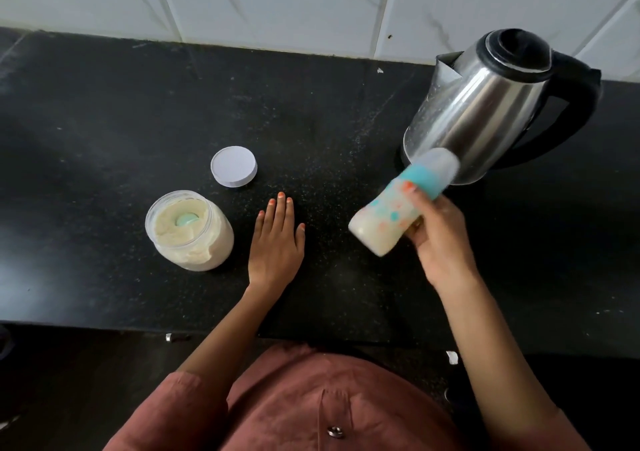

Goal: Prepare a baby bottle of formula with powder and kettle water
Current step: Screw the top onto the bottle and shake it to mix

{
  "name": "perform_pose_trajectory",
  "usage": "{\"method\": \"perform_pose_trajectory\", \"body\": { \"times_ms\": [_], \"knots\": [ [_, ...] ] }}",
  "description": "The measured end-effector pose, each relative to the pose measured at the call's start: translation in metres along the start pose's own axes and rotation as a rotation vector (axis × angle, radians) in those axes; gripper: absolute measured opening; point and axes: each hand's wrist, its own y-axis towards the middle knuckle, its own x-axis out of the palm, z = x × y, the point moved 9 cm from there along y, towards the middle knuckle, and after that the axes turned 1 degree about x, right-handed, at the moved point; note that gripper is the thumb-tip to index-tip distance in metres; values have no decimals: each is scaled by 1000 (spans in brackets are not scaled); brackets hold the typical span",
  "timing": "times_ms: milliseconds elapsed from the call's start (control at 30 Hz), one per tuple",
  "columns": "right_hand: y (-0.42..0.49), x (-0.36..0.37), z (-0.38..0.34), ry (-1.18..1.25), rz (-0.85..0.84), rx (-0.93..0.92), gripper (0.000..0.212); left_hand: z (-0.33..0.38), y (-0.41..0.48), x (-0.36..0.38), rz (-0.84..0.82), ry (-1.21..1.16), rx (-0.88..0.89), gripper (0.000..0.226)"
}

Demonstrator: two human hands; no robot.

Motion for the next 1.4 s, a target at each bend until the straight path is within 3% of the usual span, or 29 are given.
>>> {"method": "perform_pose_trajectory", "body": {
  "times_ms": [100,233,433,567,733,800,933,1100,1167,1300,1400],
  "knots": [
    [3,-7,-3,96,73,-37,51,0,-1,0,-5,-2,1,55],
    [-17,20,26,-182,-158,103,55,-1,1,1,-10,-10,-9,55],
    [1,-5,-1,179,95,-13,49,0,-1,0,-3,3,0,55],
    [-14,20,24,-86,-105,81,55,-2,1,1,-2,-1,-7,55],
    [3,-12,-4,177,115,-31,59,-1,0,0,7,6,1,55],
    [1,-8,-1,136,87,-46,64,-1,-1,1,5,4,-2,55],
    [-15,15,22,-189,-122,43,55,-2,1,2,-3,-18,-5,55],
    [0,-11,-8,95,97,-87,63,-1,0,1,6,-3,-1,55],
    [-3,-2,-2,29,54,-88,67,-2,0,2,5,-4,-5,55],
    [-20,20,26,-268,-132,17,55,-2,1,4,-6,-20,0,56],
    [-7,4,15,-63,17,-1,54,-1,1,2,8,-7,6,56]
  ]
}}
